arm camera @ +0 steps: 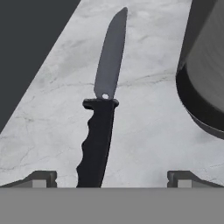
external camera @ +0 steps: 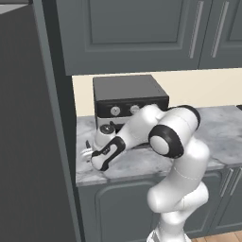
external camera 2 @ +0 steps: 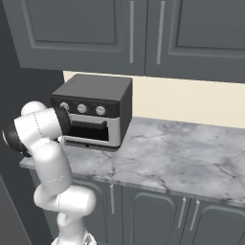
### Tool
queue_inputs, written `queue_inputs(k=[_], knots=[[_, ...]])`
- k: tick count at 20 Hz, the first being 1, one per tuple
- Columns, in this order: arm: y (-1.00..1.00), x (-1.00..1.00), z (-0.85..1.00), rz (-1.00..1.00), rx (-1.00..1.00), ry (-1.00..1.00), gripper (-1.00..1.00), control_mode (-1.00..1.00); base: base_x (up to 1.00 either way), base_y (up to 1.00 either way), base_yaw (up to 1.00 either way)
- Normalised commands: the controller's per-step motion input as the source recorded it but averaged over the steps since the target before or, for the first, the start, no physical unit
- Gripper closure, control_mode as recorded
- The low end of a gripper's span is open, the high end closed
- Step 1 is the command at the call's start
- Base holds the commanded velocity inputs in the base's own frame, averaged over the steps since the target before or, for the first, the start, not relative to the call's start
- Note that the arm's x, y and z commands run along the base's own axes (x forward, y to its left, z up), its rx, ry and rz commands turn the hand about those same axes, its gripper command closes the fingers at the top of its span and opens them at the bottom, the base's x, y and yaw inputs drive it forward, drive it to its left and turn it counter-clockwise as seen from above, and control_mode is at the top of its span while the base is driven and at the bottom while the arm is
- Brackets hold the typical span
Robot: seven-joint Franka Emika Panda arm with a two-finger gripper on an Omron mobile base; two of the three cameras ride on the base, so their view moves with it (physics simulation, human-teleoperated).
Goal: Retrieve the butter from the fridge and place it on a plate on the dining table. Then retrieve the butter knife by the fridge and place it near the plate.
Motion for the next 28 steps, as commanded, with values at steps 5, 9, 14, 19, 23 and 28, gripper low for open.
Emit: queue_inputs(k=[5, 9, 14, 19, 23, 28], knots=[[0.08, 0.17, -0.15, 0.00, 0.00, -0.01, -1.00, -1.00, 0.00, 0.00, 0.00], [0.09, 0.00, -0.52, 0.00, 0.00, 0.00, 1.00, -1.00, 0.00, 0.00, 0.00], [0.00, 0.00, -0.24, 0.00, 0.00, 0.09, 1.00, -1.00, 0.00, 0.00, 0.00], [-0.05, -0.06, -0.10, 0.00, 0.00, 0.07, 1.00, -1.00, 0.00, 0.00, 0.00], [-0.20, -0.35, 0.00, 0.00, 0.00, 0.00, 1.00, -1.00, 0.00, 0.00, 0.00], [-0.23, -0.54, 0.47, 0.01, 0.00, -0.06, 1.00, -1.00, 0.00, 0.00, 0.00]])
